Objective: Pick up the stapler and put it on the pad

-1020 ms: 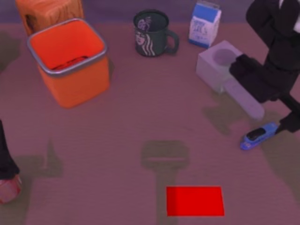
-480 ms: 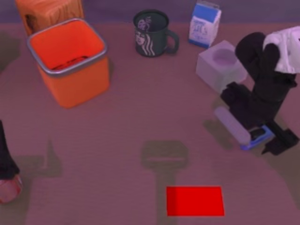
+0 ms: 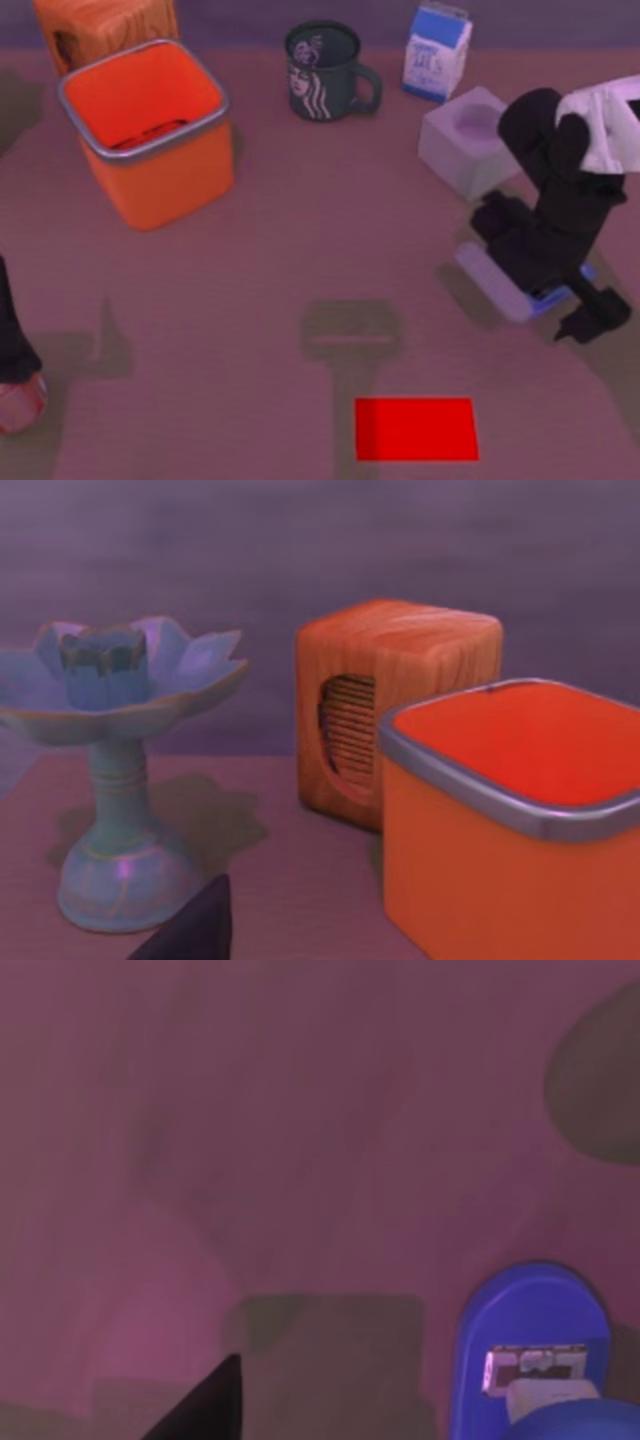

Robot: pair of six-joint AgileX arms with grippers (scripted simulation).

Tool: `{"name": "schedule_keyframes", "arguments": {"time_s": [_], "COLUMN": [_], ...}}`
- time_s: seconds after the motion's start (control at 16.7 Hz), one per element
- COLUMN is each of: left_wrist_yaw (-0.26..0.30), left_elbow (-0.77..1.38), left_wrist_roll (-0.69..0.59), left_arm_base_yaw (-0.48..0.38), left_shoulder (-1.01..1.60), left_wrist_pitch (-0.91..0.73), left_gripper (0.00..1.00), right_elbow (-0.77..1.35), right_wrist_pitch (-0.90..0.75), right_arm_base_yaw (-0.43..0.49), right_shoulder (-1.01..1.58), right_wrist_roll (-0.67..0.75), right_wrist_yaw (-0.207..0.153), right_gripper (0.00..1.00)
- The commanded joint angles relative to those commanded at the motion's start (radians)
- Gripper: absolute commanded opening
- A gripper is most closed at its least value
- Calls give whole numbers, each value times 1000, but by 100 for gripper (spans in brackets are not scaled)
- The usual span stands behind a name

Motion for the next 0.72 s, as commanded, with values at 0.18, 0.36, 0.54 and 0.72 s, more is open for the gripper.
{"name": "schedule_keyframes", "arguments": {"time_s": [0.18, 0.36, 0.54, 0.72], "left_wrist_yaw": [0, 0, 0, 0], "left_elbow": [0, 0, 0, 0], "left_wrist_roll": [0, 0, 0, 0], "left_arm_base_yaw": [0, 0, 0, 0], "left_shoulder": [0, 0, 0, 0], "left_wrist_pitch": [0, 0, 0, 0], "left_gripper": [100, 100, 100, 100], "right_elbow": [0, 0, 0, 0], "right_wrist_pitch": [0, 0, 0, 0], "right_arm_base_yaw": [0, 0, 0, 0], "right_shoulder": [0, 0, 0, 0], "right_wrist_roll": [0, 0, 0, 0], "right_wrist_yaw": [0, 0, 0, 0], "right_gripper": [62, 40, 17, 0]}}
